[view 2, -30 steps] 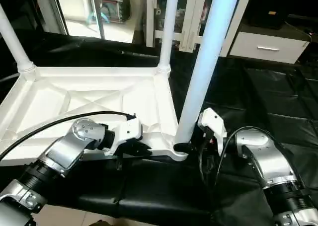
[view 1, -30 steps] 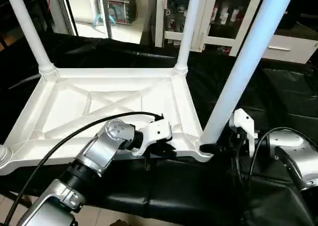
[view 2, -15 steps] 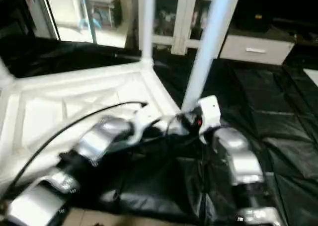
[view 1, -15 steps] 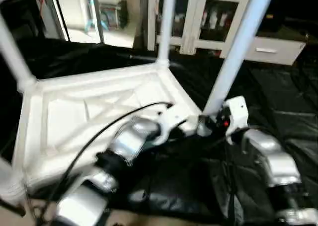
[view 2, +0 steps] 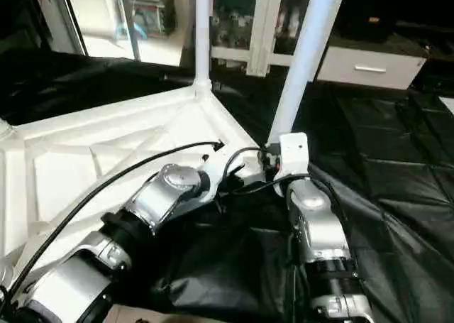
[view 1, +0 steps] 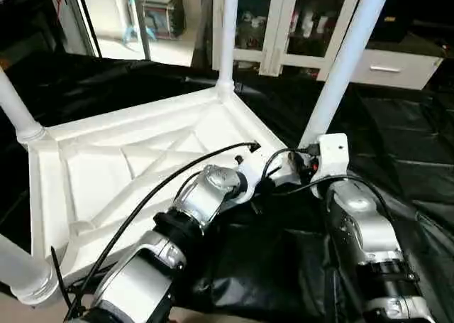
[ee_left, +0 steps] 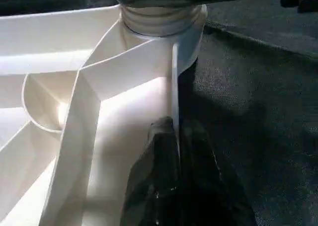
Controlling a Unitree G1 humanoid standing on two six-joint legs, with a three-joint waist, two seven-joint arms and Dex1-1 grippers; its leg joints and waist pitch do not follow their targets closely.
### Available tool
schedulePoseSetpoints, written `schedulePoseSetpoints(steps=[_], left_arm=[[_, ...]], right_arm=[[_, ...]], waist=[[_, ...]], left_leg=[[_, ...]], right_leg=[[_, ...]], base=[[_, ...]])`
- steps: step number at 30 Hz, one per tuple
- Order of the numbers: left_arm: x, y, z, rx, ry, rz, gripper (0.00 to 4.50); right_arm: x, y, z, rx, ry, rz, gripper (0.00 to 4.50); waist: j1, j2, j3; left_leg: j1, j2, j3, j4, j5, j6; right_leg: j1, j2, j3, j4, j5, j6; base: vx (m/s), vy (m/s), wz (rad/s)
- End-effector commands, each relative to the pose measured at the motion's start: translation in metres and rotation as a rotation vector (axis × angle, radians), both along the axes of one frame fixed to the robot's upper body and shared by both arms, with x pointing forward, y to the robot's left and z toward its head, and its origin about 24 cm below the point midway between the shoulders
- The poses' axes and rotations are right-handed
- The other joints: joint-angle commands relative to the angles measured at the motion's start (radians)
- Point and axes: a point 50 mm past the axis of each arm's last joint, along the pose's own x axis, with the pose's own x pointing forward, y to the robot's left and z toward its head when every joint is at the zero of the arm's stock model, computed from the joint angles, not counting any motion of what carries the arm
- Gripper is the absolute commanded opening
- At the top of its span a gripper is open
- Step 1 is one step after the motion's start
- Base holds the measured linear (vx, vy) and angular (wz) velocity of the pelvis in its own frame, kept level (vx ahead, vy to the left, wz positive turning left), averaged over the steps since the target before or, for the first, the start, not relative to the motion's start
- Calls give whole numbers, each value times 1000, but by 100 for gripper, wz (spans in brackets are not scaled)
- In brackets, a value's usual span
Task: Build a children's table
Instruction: Rotate leg to tighten
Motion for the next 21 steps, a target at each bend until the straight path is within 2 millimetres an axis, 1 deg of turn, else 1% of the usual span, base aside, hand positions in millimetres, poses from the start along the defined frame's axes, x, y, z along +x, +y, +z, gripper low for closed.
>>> schedulePoseSetpoints(steps=[1,2,3,4,5,6,7,8,9,10,11,12,13,14,15,16,17,18,19,20,21], left_arm=[[15,17,10,28,-83,69,0],[14,19,9,27,-77,60,0],[13,20,8,26,-77,54,0],[13,22,8,25,-76,40,0],[11,24,7,21,-80,4,0],[10,30,4,27,-74,-3,0],[9,36,2,34,-63,0,0],[9,36,2,34,-63,0,0],[9,41,0,39,-55,6,0],[9,44,-1,39,-49,5,0],[7,47,-2,33,-48,-19,0],[7,48,-3,31,-45,-27,0],[3,54,-4,21,-40,-84,0],[3,54,-4,21,-40,-84,0],[1,57,-5,19,-30,-106,0],[-1,60,-6,18,-24,-129,0],[-1,60,-6,18,-24,-129,0],[-10,64,-6,-19,3,-242,0],[-14,64,-5,-34,12,-286,0],[-19,64,-4,-51,30,-344,0],[-29,64,-4,-63,77,-435,0]], right_arm=[[-7,24,1,70,-8,147,278],[-7,20,3,69,-20,151,292],[-7,18,4,70,-24,155,307],[-8,15,6,73,-31,162,307],[-8,10,10,65,-43,167,318],[-10,3,14,69,-51,189,324],[-14,-5,18,75,-53,232,336],[-14,-5,18,75,-53,232,336],[-16,-10,21,79,-54,264,358],[-18,-14,23,80,-52,295,362],[-21,-19,24,70,-47,329,380],[-22,-21,25,65,-44,342,380],[-28,-36,29,41,-24,414,401],[-28,-36,29,41,-24,414,401],[-33,-43,31,29,-5,459,406],[-35,-50,32,-6,10,485,425],[-35,-50,32,-6,10,485,425],[-43,-61,36,-42,39,566,444],[-45,-62,37,-38,47,591,444],[-48,-63,38,-32,57,630,448],[-53,-62,39,-26,70,694,448]], waist=[[0,-6,-52],[-5,-8,-53],[-12,-8,-53],[-18,-8,-53],[-17,-9,-55],[-17,-6,-58],[-15,-5,-58],[-14,-5,-56],[-13,-7,-57],[-12,-5,-57],[-11,0,-57],[-13,-5,-57],[-12,-4,-56],[-11,-6,-56],[-10,-6,-54],[-10,-6,-53],[-11,-7,-52],[-12,-6,-49],[-12,-6,-49],[-9,-8,-49],[-10,-7,-47]], left_leg=[[5,50,-31,-87,-259,26],[1,50,-32,-89,-261,26],[-8,51,-37,-91,-252,24],[-11,51,-39,-91,-250,25],[-2,52,-36,-87,-251,28],[1,52,-33,-83,-230,31],[0,53,-33,-83,-214,36],[0,55,-32,-83,-203,46],[-2,55,-29,-80,-179,60],[-4,54,-28,-79,-160,72],[-4,53,-29,-78,-161,78],[-4,54,-27,-77,-163,82],[-3,54,-28,-78,-171,80],[-3,54,-27,-77,-179,84],[-3,56,-27,-77,-184,84],[-3,58,-27,-79,-194,81],[-4,57,-28,-79,-202,80],[-2,57,-29,-81,-237,70],[-2,57,-29,-81,-237,70],[0,62,-30,-82,-241,70],[0,62,-30,-83,-250,69]], right_leg=[[38,-58,37,-80,-324,-159],[40,-58,37,-79,-327,-155],[48,-59,35,-76,-324,-152],[48,-60,32,-78,-333,-150],[39,-62,34,-82,-335,-158],[39,-61,37,-76,-290,-177],[42,-59,37,-72,-257,-186],[43,-57,36,-70,-232,-192],[45,-57,37,-63,-188,-204],[45,-57,36,-61,-166,-214],[47,-58,35,-62,-168,-219],[46,-59,36,-63,-171,-223],[47,-60,33,-65,-194,-227],[49,-60,33,-67,-204,-228],[48,-62,35,-67,-219,-229],[46,-61,35,-69,-241,-226],[46,-60,34,-71,-260,-222],[45,-63,33,-78,-329,-206],[45,-63,33,-78,-329,-206],[44,-67,37,-79,-346,-197],[41,-67,37,-79,-368,-196]], base=[[0,0,0],[0,0,0],[0,0,0],[0,0,0],[0,0,0],[0,0,0],[0,0,0],[0,0,0],[0,0,0],[0,0,0],[0,0,0],[0,0,0],[0,0,0],[0,0,0],[0,0,0],[0,0,0],[0,0,0],[0,0,0],[0,0,0],[0,0,0],[0,0,0]])
